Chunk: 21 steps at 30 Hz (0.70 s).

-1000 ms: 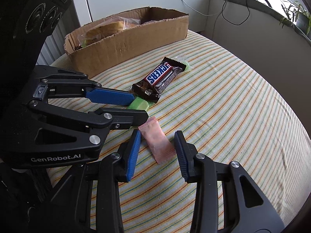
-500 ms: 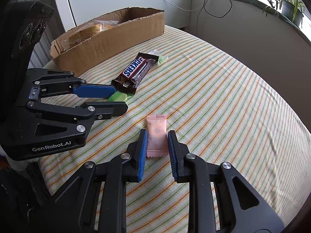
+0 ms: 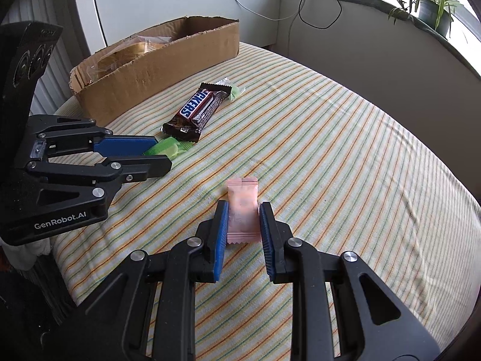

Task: Organize snacks
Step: 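Close left gripper on the green packet while right gripper closes on the pink packet, then carry the green packet with left gripper while right gripper carries the pink packet to the box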

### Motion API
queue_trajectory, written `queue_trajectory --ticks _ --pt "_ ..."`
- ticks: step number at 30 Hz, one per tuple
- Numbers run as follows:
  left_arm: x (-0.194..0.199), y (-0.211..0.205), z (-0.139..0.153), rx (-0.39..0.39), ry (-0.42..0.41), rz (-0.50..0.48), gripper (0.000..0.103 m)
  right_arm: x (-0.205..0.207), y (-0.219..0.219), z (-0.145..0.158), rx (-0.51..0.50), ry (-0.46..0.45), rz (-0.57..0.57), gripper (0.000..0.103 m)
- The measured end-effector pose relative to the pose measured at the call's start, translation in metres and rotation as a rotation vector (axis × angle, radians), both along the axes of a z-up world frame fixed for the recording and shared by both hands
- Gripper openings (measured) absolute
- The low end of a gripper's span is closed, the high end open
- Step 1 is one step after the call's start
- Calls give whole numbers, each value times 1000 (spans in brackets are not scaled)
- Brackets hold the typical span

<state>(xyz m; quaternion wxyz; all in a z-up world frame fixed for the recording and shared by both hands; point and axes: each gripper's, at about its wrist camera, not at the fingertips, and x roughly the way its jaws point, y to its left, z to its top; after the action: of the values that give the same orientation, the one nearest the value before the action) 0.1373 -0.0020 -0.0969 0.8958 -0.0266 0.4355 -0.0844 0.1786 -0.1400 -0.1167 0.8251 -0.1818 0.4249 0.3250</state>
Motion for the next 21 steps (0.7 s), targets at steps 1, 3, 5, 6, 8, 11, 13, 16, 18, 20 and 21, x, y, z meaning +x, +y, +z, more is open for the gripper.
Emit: queue_trajectory --ticks 1,3,5,6,8,11,13,16,18,20,21 --pt "-2 0 0 -5 -2 2 22 -1 -1 1 2 0 -4 22" --pt "-6 0 1 -12 -6 4 21 -2 -2 2 6 -3 -11 22" --pt "-10 1 2 -19 -11 9 21 -4 -3 5 11 -5 -19 22" --pt "-11 2 3 -25 -14 11 21 -5 -4 7 15 -5 -21 22" --pt "-15 5 7 -35 -23 19 21 -7 -4 10 18 -10 -25 22" --pt "-20 8 13 -52 -39 23 21 -11 -4 16 22 -19 -30 22" --pt "-23 10 18 -63 -51 27 21 -12 -2 21 24 -26 -32 22" --pt "-30 15 26 -79 -75 35 21 -15 1 30 24 -38 -32 22" --pt "-33 18 32 -82 -94 40 21 -16 6 36 23 -49 -29 22" --pt "-38 24 37 -88 -111 47 21 -16 11 42 27 -58 -26 22" --pt "-39 28 40 -92 -118 50 21 -16 15 45 30 -62 -24 22"
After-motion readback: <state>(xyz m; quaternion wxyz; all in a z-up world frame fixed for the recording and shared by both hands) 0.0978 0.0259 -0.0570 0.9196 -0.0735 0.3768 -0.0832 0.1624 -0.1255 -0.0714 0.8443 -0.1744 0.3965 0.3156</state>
